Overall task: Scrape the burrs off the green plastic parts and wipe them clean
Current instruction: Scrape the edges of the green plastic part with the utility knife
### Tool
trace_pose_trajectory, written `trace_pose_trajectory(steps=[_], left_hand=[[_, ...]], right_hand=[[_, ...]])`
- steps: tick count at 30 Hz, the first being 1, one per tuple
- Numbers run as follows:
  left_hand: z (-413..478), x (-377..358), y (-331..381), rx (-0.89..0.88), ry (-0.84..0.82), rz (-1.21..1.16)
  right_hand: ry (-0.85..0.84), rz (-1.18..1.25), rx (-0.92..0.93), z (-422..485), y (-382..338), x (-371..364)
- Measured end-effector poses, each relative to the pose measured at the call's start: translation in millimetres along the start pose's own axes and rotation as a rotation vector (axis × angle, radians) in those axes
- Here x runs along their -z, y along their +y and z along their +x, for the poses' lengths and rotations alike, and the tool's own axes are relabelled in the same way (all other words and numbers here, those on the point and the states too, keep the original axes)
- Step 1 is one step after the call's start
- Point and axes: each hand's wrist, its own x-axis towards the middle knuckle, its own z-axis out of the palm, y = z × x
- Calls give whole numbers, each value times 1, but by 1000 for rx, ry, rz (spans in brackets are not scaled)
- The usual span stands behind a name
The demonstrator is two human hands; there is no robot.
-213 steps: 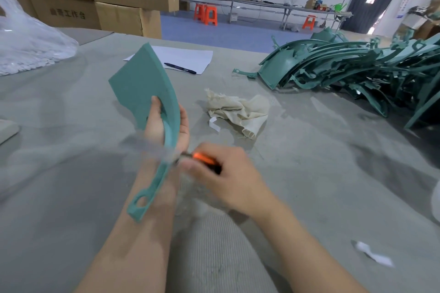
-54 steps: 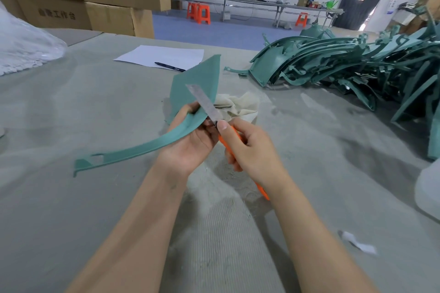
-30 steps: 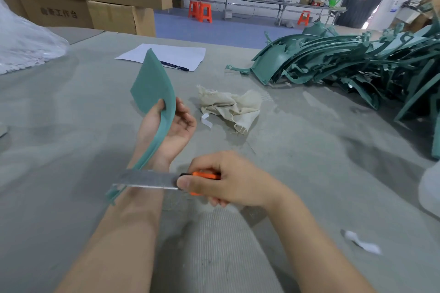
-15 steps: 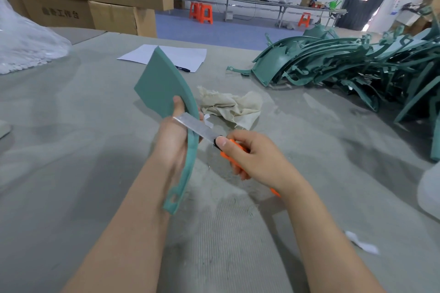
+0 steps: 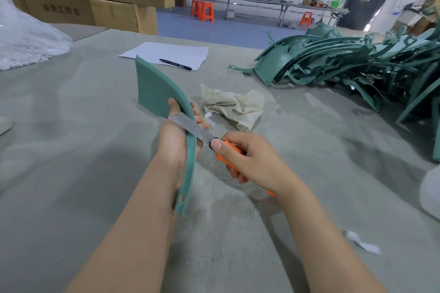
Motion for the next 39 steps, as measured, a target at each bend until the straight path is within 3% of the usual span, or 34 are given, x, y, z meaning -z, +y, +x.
trace_pose_trajectory(steps=[11, 16, 18, 28, 30, 35, 39], left_hand=[[4, 12, -1, 45, -32, -40], [9, 12, 2, -34, -31, 36], [13, 10, 6, 15, -19, -55], [16, 19, 10, 4, -63, -178], [16, 17, 10, 7, -57, -162], [18, 12, 12, 43, 8, -147], [17, 13, 11, 38, 10, -138]], right_hand=[[-16, 70, -26, 0, -5, 2], [-61, 23, -33, 0, -2, -1], [-84, 21, -36, -1, -2, -1], [-414, 4, 17, -13, -16, -5], [-393, 27, 21, -13, -16, -5], [-138, 5, 10, -7, -6, 1], [-145, -14, 3, -7, -3, 2]])
